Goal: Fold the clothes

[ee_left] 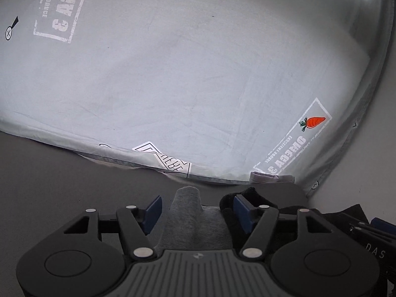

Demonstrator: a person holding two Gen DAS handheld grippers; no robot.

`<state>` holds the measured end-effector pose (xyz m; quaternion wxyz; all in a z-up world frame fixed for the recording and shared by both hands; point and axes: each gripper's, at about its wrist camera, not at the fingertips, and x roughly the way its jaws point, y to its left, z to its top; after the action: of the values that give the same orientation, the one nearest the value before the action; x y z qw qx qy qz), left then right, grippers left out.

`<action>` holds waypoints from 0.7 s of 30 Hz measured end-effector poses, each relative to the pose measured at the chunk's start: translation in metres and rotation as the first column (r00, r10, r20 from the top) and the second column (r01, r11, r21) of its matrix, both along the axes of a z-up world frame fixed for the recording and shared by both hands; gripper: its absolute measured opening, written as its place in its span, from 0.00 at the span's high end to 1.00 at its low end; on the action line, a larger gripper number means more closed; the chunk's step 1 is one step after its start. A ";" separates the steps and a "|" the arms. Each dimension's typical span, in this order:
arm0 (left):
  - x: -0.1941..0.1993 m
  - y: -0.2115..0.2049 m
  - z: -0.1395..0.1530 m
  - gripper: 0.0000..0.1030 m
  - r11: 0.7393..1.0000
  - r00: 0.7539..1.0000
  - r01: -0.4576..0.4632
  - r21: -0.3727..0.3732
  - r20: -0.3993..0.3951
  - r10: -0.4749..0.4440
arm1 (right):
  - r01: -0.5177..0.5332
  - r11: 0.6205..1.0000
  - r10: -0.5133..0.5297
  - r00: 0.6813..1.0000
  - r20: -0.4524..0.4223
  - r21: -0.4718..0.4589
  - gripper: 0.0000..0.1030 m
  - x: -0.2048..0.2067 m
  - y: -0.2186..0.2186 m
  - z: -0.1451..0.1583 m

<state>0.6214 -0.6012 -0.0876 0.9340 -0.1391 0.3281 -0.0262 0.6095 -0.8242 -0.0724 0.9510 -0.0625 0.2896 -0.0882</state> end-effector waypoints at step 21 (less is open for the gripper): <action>-0.364 0.173 0.178 0.00 0.986 0.844 -0.115 0.117 0.535 0.035 | -0.333 0.927 0.233 0.872 0.431 0.173 0.00 -0.289 0.167 0.158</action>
<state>0.2578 -0.4281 0.0907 0.9961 -0.0709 0.0522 -0.0032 0.3200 -0.6576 0.0856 0.9930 0.0312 0.0837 0.0778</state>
